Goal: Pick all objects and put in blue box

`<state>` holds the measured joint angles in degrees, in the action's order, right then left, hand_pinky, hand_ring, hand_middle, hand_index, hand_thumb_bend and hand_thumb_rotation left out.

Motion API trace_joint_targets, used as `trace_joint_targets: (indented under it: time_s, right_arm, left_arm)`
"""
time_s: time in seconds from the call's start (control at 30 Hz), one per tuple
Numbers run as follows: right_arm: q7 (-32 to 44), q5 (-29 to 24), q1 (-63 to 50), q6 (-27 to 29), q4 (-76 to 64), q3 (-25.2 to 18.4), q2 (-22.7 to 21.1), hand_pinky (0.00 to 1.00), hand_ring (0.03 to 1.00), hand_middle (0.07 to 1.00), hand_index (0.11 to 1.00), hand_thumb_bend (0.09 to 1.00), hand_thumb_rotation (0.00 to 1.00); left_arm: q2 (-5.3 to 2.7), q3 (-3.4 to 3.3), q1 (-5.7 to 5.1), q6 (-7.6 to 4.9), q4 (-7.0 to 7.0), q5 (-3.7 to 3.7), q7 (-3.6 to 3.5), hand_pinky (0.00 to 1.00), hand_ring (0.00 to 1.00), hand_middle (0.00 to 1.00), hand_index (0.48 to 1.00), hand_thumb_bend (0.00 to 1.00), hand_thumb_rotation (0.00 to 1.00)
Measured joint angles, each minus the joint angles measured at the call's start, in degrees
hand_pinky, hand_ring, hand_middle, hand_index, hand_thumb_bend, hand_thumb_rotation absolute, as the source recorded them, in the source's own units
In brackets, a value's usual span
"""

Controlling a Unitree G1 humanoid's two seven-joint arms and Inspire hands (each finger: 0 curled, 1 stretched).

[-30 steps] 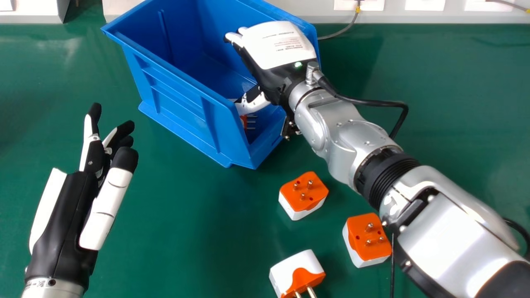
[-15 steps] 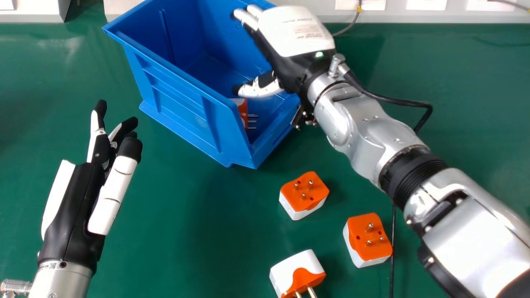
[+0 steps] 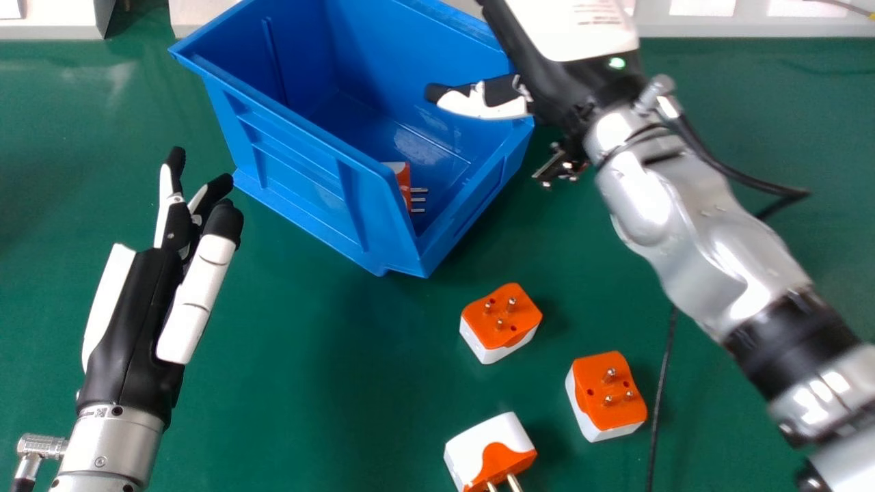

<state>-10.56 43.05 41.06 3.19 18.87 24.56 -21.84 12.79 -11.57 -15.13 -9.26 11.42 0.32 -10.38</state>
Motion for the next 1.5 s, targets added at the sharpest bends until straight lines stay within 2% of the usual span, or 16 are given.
trace_joint_targets:
  time_s: [0.1, 0.27, 0.47, 0.6, 0.7, 0.8, 0.9, 1.03, 1.23, 1.33, 1.43, 1.5]
  right_arm:
    - [1.94, 0.49, -5.12, -1.44, -8.98, -2.68, -2.31, 0.75, 0.880, 0.921, 0.898, 0.325, 0.29]
    - [4.42, 0.70, -13.40, -4.50, -21.32, -7.35, -3.70, 0.70, 0.846, 0.889, 0.875, 0.333, 0.29]
    - [5.32, 0.47, -28.52, -6.28, -35.22, -12.80, -3.34, 0.68, 0.827, 0.864, 0.859, 0.350, 0.29]
    - [7.73, 0.06, -36.77, -6.36, -40.00, -15.37, -3.73, 0.68, 0.824, 0.861, 0.856, 0.353, 0.28]
    - [12.77, -0.27, -42.45, -6.34, -44.62, -18.21, -6.53, 0.68, 0.823, 0.860, 0.856, 0.356, 0.27]
    - [17.21, -0.64, -46.90, -6.30, -47.89, -20.56, -8.62, 0.69, 0.827, 0.864, 0.856, 0.368, 0.26]
    - [20.04, -1.56, -49.72, -6.02, -48.83, -22.05, -9.67, 0.69, 0.830, 0.868, 0.858, 0.377, 0.26]
    - [22.84, -3.04, -52.03, -4.52, -48.83, -24.00, -11.07, 0.70, 0.835, 0.872, 0.863, 0.386, 0.27]
    - [25.60, -4.57, -53.32, -1.61, -48.18, -25.71, -13.33, 0.72, 0.845, 0.883, 0.873, 0.403, 0.33]
    - [26.99, -4.79, -53.37, -0.09, -46.87, -26.14, -14.53, 0.73, 0.850, 0.888, 0.877, 0.412, 0.36]
    - [28.50, -4.77, -53.30, 0.69, -44.82, -26.04, -15.25, 0.73, 0.856, 0.893, 0.881, 0.418, 0.38]
    - [29.41, -4.47, -53.08, 1.42, -43.56, -25.72, -15.77, 0.74, 0.860, 0.895, 0.884, 0.420, 0.39]
  left_arm:
    - [0.34, -0.02, 0.92, 0.05, -0.96, -0.27, -0.47, 0.89, 0.95, 0.97, 0.974, 0.63, 1.00]
    - [1.03, -0.11, 2.23, 0.08, -3.08, -0.38, -0.70, 0.90, 0.96, 0.97, 0.980, 0.62, 1.00]
    - [1.25, -0.16, 3.30, 0.08, -4.36, -0.43, -0.61, 0.91, 0.96, 0.98, 0.982, 0.58, 1.00]
    - [1.31, -0.35, 3.66, 0.09, -4.62, -0.53, -0.69, 0.91, 0.96, 0.98, 0.983, 0.58, 1.00]
    - [1.35, -0.52, 4.17, 0.07, -5.04, -1.24, -0.91, 0.91, 0.96, 0.98, 0.985, 0.57, 1.00]
    - [1.45, -0.71, 4.25, 0.11, -5.29, -1.59, -1.00, 0.92, 0.97, 0.98, 0.991, 0.57, 1.00]
    - [1.55, -0.76, 4.28, 0.11, -5.33, -2.50, -1.34, 0.93, 0.97, 0.99, 0.994, 0.57, 1.00]
    - [1.81, -1.04, 4.29, 0.00, -5.53, -2.67, -1.61, 0.93, 0.97, 0.99, 0.996, 0.57, 1.00]
    - [2.26, -1.79, 4.29, -0.44, -6.82, -2.92, -2.15, 0.93, 0.97, 0.99, 1.000, 0.57, 1.00]
    - [2.54, -2.33, 4.30, -0.90, -7.34, -3.70, -2.26, 0.93, 0.97, 0.99, 1.000, 0.58, 1.00]
    - [3.10, -2.42, 4.31, -1.45, -7.84, -4.06, -2.75, 0.93, 0.97, 0.99, 1.000, 0.59, 1.00]
    - [3.50, -2.57, 4.32, -1.49, -7.95, -4.66, -2.96, 0.94, 0.97, 0.99, 1.000, 0.60, 1.00]
